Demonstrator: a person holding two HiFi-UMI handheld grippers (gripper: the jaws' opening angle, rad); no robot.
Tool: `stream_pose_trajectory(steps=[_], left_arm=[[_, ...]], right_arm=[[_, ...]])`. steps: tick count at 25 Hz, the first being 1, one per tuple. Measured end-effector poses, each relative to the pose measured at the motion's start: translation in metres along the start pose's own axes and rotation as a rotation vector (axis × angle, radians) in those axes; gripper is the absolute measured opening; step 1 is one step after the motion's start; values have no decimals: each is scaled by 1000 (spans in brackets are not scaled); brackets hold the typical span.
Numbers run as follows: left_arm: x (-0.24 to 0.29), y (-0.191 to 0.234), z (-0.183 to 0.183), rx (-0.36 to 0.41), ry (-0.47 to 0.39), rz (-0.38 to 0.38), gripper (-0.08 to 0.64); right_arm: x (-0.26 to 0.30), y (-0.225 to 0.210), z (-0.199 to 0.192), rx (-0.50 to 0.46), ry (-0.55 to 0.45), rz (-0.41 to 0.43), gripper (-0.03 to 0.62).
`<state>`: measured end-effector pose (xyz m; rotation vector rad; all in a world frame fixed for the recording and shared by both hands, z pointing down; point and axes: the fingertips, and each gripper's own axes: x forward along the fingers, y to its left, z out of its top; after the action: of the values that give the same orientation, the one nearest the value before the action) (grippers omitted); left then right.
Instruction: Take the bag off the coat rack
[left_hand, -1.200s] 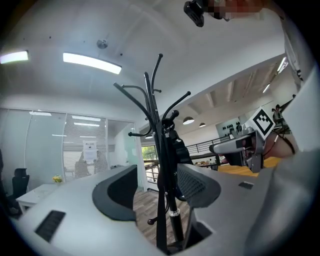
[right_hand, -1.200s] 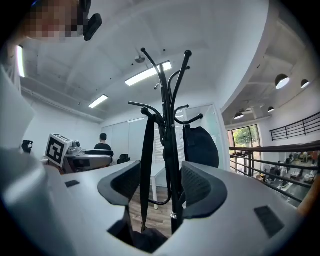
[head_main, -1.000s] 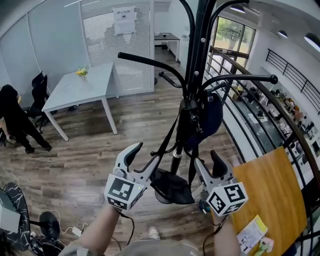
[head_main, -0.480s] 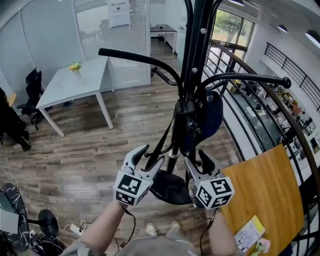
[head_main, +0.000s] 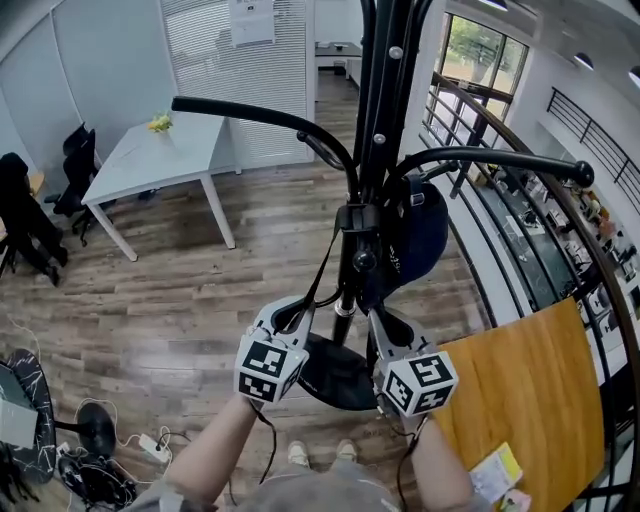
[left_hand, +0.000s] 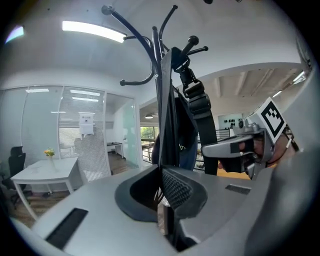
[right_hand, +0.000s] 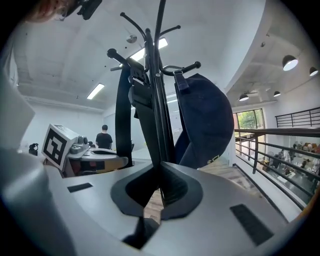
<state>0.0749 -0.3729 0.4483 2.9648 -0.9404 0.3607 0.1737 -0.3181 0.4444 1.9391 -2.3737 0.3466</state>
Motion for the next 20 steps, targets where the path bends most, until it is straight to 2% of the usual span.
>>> stream_pose_trajectory(steps=[4, 8, 14, 20], left_arm=[[-4, 3, -2, -19, 10, 30, 17], [-16, 16, 10, -57, -25, 72, 15], [-36, 18, 63, 12, -127, 104, 15], [-68, 35, 124, 43, -257, 167, 15]], right_arm=[[-7, -3, 1, 30, -11, 16, 32], [-14, -5, 14, 38, -28, 49, 31], [-26, 7, 65, 3, -128, 116, 31], [-43, 21, 124, -22, -261, 183, 31]])
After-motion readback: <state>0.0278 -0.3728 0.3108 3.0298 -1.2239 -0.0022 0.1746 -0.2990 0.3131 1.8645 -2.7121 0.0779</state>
